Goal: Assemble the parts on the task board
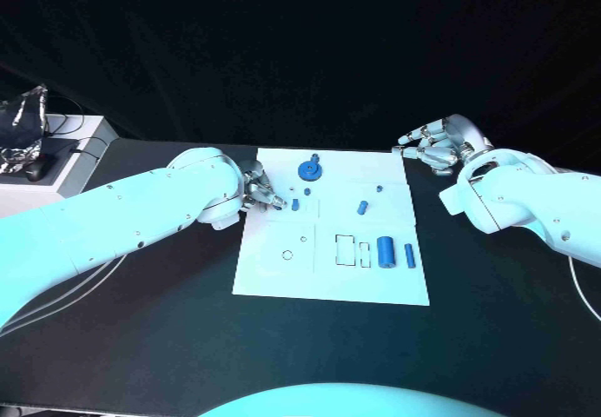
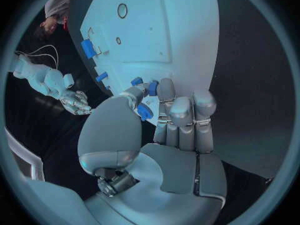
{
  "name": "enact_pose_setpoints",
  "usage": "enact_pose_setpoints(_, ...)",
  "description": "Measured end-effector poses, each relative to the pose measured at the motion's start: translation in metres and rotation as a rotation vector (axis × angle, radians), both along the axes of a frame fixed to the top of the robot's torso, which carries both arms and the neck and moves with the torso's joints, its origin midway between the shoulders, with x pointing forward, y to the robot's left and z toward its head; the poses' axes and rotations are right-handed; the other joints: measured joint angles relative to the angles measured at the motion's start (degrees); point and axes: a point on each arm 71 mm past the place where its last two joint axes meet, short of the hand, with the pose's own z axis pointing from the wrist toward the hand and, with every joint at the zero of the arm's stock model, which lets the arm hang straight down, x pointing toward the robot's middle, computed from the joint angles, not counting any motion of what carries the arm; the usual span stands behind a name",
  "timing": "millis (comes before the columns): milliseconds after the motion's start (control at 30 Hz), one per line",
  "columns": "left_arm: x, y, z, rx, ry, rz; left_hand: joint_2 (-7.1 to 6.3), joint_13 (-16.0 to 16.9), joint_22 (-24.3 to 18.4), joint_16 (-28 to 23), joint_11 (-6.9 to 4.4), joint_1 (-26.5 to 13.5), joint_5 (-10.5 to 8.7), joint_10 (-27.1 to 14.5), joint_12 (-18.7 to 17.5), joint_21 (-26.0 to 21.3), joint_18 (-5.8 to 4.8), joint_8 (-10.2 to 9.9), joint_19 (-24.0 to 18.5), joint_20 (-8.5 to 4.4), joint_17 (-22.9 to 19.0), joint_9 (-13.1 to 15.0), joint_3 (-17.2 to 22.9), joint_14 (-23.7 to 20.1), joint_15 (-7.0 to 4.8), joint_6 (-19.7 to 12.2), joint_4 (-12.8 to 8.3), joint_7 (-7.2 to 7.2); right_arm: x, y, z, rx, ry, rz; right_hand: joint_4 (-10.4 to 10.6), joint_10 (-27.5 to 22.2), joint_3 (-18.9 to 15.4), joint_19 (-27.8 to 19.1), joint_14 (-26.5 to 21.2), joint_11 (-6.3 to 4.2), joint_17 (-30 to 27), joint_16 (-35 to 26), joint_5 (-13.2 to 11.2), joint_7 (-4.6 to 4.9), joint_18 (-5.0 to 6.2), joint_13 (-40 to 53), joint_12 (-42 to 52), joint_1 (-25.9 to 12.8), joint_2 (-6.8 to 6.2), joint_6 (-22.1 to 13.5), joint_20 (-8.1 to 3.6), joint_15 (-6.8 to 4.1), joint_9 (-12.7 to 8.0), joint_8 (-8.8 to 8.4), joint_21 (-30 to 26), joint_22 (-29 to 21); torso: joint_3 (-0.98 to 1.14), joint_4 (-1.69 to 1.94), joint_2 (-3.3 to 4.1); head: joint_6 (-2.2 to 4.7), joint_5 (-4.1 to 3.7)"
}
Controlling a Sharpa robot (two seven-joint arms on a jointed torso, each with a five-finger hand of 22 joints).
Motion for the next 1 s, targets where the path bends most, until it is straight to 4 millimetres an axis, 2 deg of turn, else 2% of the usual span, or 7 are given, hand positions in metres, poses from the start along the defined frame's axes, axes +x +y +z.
enact_pose_setpoints(167,0.0002,0.0011,-0.0009,0.001,0.004,0.005,0.18,-0.05,0.0,-0.23,0.0,0.18,0.0,0.0,0.0,0.0,0.0,0.01,0.0,0.0,-0.07,0.37,-2.81,0.0,0.0,0.1,2.03,-0.08,-0.0001,-0.0001,0.0,0.0,0.0,0.0,0.0,0.0,0.0,0.0,0.0,0.0,0.0,0.0,0.0,0.0,0.0,0.0,0.0,0.0,0.0,0.0,0.0,0.0,0.0,0.0,0.0,0.0,-0.01,0.0,0.0,0.03,0.03)
enact_pose_setpoints(567,0.0004,0.002,-0.0015,-0.001,0.008,0.011,0.66,-0.1,0.0,-0.23,0.0,0.66,0.0,0.0,0.22,0.0,0.0,0.24,0.0,0.0,-0.07,0.63,-5.9,0.0,0.0,-0.01,4.31,0.06,-0.0001,-0.0004,0.0,0.0,0.0,-0.001,0.0,0.01,0.0,0.0,0.0,0.01,0.0,0.0,0.0,-0.02,0.0,0.0,0.0,0.0,0.0,-0.02,0.0,0.0,0.0,0.0,0.0,-0.01,-0.07,0.02,0.0,0.03,-0.03)
enact_pose_setpoints(733,0.0006,0.0023,-0.0017,-0.002,0.008,0.014,1.41,-0.1,0.0,-0.23,0.0,1.0,0.0,0.0,0.48,0.0,0.0,0.27,0.24,0.01,-0.07,0.66,-9.01,0.0,0.0,0.08,5.66,0.15,-0.0001,-0.0004,0.0,0.0,0.0,-0.001,0.0,0.01,0.0,0.0,0.0,0.01,0.0,0.0,0.0,0.09,0.0,0.0,0.0,0.0,0.0,0.09,0.0,0.0,0.0,0.0,0.0,-0.01,-0.08,0.02,0.0,0.01,-0.04)
enact_pose_setpoints(1000,0.0008,0.0027,-0.0021,-0.003,0.009,0.017,1.61,-0.1,-0.01,-0.23,0.0,0.33,0.0,0.0,0.5,0.0,0.0,0.39,0.33,0.09,-0.03,0.83,-14.65,0.0,0.0,0.17,7.23,0.22,-0.0001,-0.0009,-0.0001,0.0,0.0,-0.001,0.0,0.02,0.0,0.0,0.0,0.02,0.01,0.0,0.0,0.12,0.0,-0.01,0.0,0.0,0.0,0.13,0.0,0.0,0.0,0.0,0.0,0.04,-0.09,0.02,-0.03,0.08,-0.04)
